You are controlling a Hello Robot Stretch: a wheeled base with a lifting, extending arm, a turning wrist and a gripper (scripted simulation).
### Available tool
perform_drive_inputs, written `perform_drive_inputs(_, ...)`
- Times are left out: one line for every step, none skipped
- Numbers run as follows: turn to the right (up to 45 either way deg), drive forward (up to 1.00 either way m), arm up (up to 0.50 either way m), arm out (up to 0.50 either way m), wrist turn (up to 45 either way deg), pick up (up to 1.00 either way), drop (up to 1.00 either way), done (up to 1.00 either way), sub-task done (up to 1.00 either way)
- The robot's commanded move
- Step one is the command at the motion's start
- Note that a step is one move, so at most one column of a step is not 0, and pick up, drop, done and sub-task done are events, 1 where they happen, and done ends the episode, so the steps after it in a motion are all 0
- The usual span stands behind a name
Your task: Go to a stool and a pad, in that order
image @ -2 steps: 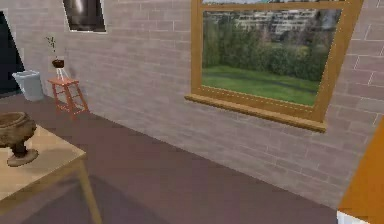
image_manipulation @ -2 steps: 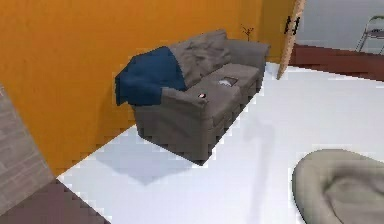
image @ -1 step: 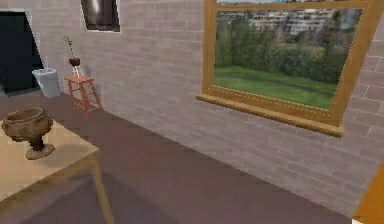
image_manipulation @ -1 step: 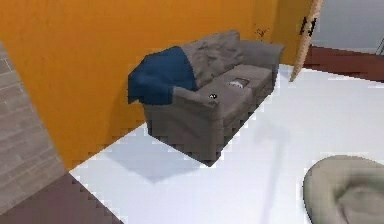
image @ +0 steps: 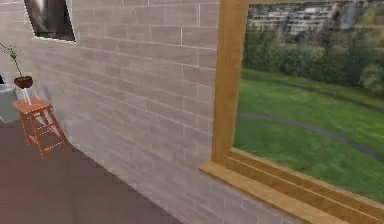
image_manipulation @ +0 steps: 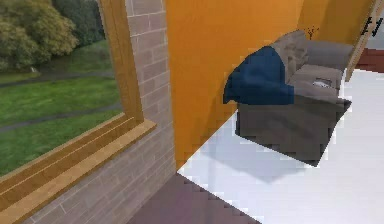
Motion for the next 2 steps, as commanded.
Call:
perform_drive_inputs(0.0,0.05,0.0,0.0,0.0,0.0,0.0,0.0,0.0)
perform_drive_inputs(-45.0,0.0,0.0,0.0,0.0,0.0,0.0,0.0,0.0)
